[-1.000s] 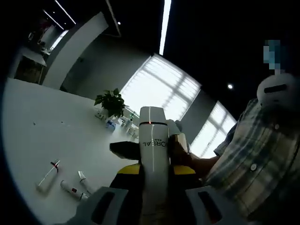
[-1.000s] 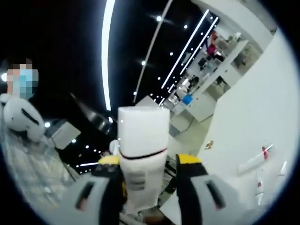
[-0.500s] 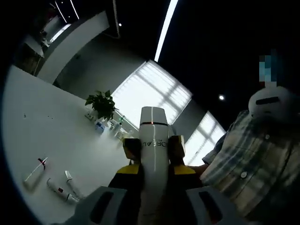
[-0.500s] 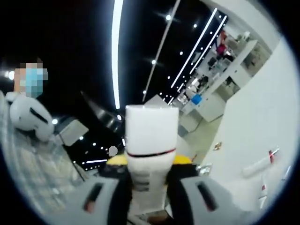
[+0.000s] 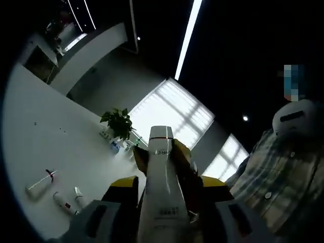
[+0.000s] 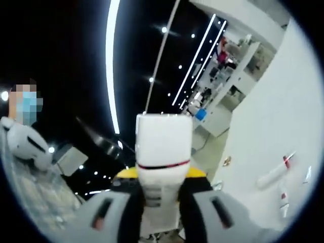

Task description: Arrange the skincare products in the storage area until every visible bottle or jar stands upright without overlapping.

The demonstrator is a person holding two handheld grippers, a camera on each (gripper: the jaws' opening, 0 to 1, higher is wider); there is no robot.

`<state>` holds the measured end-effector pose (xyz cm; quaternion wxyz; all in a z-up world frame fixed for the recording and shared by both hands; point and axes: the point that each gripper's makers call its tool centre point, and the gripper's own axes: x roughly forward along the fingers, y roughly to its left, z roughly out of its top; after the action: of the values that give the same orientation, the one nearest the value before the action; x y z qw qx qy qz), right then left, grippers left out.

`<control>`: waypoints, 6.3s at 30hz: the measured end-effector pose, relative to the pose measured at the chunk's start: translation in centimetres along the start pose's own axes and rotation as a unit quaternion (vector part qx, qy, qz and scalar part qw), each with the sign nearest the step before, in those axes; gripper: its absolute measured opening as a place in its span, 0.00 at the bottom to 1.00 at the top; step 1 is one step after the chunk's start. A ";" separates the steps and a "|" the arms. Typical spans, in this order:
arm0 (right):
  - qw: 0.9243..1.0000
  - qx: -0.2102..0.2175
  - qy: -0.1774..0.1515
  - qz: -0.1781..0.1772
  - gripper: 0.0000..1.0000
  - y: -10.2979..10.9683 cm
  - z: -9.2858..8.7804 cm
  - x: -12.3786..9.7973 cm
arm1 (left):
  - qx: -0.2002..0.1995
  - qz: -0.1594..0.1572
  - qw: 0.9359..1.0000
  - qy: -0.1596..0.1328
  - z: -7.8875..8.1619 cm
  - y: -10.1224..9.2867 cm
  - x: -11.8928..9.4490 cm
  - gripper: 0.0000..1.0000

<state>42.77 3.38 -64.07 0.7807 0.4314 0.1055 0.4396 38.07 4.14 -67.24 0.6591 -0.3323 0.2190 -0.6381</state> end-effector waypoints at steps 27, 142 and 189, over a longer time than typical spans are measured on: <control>0.983 0.054 -0.169 -0.036 0.25 -2.7 6.3 0.0 | 0.009 0.073 0.979 -0.191 2.7 1.1 4.1 0.76; 0.981 0.182 -0.060 -0.003 0.23 -10.1 -0.9 3.8 | -0.178 0.139 0.869 -0.440 9.2 11.7 -1.2 0.11; 0.934 -0.154 0.321 -0.019 0.58 -10.6 -11.9 -4.2 | 0.026 0.224 0.974 -0.023 -4.4 10.8 0.1 0.11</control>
<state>40.10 4.49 -80.26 0.7702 0.1400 0.2899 0.5505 42.46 2.93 -77.98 0.7984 -0.2721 0.2557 -0.4723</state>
